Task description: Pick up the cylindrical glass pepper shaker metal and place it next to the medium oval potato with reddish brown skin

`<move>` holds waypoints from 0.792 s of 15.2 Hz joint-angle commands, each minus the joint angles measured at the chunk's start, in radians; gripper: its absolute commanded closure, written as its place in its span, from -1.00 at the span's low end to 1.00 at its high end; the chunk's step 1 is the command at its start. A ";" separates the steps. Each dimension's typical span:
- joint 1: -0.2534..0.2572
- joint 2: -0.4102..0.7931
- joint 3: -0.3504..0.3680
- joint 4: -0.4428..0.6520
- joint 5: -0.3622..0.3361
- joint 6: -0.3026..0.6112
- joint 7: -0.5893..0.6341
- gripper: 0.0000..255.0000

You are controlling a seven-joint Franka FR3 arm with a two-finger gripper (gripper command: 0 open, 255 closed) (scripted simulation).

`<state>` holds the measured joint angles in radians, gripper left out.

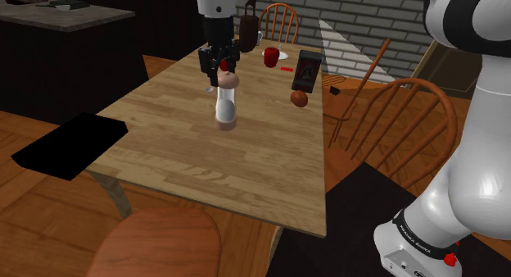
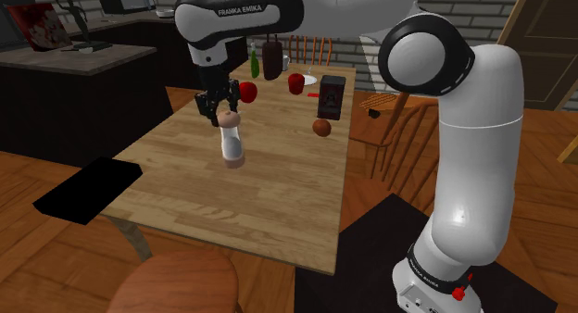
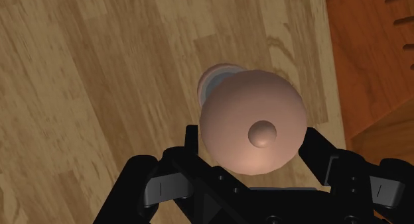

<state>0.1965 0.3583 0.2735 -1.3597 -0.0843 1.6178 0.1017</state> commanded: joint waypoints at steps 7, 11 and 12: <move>-0.044 -0.025 -0.018 0.021 0.007 -0.045 -0.064 1.00; -0.107 -0.056 -0.046 -0.019 0.015 -0.032 -0.151 1.00; -0.122 -0.060 -0.054 -0.025 0.016 -0.030 -0.173 1.00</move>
<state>0.0943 0.3069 0.2288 -1.3676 -0.0709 1.5785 -0.0430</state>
